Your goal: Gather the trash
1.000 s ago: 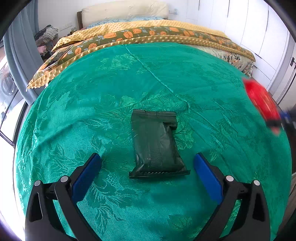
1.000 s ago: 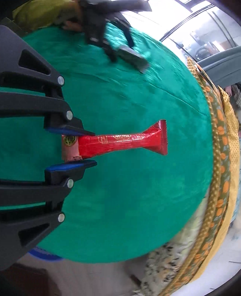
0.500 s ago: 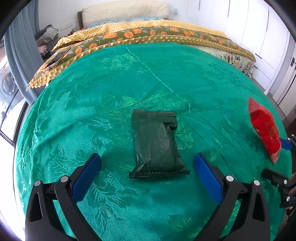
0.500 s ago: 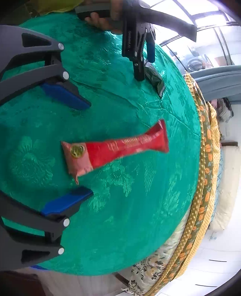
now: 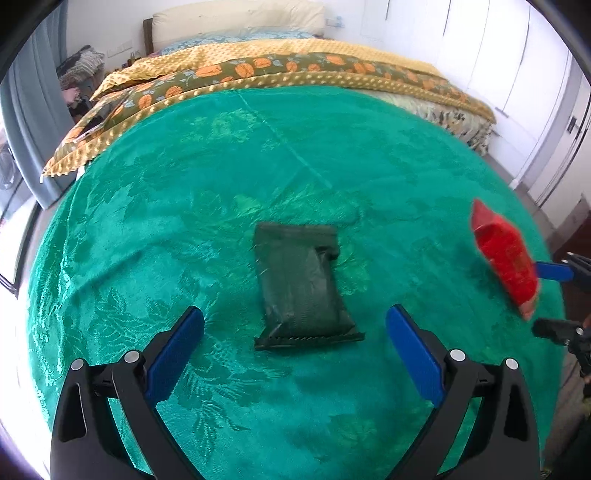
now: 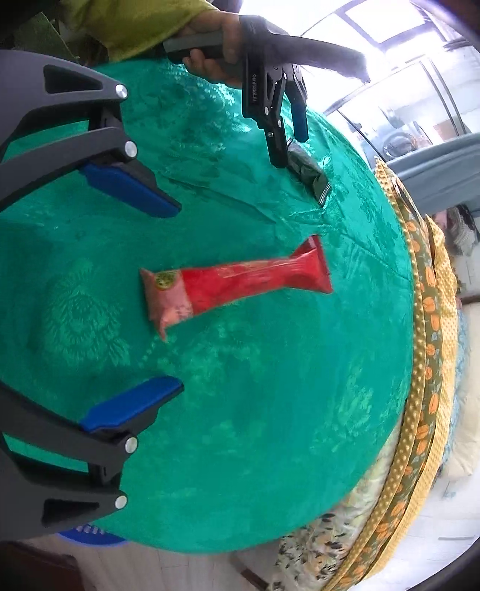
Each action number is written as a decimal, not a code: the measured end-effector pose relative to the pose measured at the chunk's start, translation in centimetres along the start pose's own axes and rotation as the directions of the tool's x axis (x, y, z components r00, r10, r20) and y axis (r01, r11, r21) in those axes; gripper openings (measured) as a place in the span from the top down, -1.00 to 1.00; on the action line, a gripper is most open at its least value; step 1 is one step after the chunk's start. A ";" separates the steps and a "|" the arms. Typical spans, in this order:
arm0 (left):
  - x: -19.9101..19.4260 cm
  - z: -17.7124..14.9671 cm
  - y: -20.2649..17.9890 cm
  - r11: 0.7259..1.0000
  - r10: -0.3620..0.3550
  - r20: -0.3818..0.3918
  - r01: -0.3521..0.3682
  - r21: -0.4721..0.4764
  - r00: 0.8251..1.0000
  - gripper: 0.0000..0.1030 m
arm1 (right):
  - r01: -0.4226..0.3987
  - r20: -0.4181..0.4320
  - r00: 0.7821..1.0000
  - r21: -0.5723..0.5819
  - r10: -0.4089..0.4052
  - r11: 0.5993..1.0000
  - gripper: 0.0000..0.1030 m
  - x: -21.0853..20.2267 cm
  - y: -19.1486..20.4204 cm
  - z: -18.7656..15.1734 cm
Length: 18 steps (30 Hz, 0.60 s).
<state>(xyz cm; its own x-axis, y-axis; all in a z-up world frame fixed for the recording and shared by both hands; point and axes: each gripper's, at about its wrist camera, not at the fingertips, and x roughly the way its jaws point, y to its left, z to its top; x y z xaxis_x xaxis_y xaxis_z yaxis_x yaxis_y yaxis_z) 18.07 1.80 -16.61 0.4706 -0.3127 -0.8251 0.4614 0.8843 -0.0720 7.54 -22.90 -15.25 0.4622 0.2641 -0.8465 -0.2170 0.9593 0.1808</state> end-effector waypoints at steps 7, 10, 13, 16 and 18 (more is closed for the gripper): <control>1.0 0.8 -1.3 0.999 0.032 -0.045 -0.030 0.036 0.998 -0.52 | 0.006 -0.132 0.991 -0.068 -0.015 0.998 0.06 2.1 0.9 2.0; 0.9 0.8 -1.5 0.998 0.050 -0.039 -0.049 0.028 0.998 -0.05 | 0.004 -0.132 0.991 -0.061 -0.012 0.998 0.57 2.2 1.0 2.2; 0.4 1.0 -1.4 1.000 0.026 -0.039 -0.026 0.014 0.999 0.30 | -0.018 -0.088 0.996 -0.011 0.017 1.000 0.61 1.2 0.4 2.2; -0.5 0.8 -2.1 1.000 0.000 -0.024 0.000 0.001 1.000 0.33 | -0.033 -0.059 0.998 0.024 0.035 0.999 0.61 0.1 -0.1 1.9; -1.6 0.5 -3.4 1.000 0.000 -0.002 0.000 0.015 1.000 0.33 | -0.048 -0.044 0.998 0.052 0.050 0.997 0.61 -0.7 -0.6 1.6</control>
<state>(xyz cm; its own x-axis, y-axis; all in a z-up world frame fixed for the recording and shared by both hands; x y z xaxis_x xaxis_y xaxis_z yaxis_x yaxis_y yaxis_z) 16.10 -0.86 -14.79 0.4693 -0.3120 -0.8261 0.4726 0.8790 -0.0635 8.76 -23.50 -13.94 0.4127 0.3071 -0.8575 -0.1935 0.9495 0.2469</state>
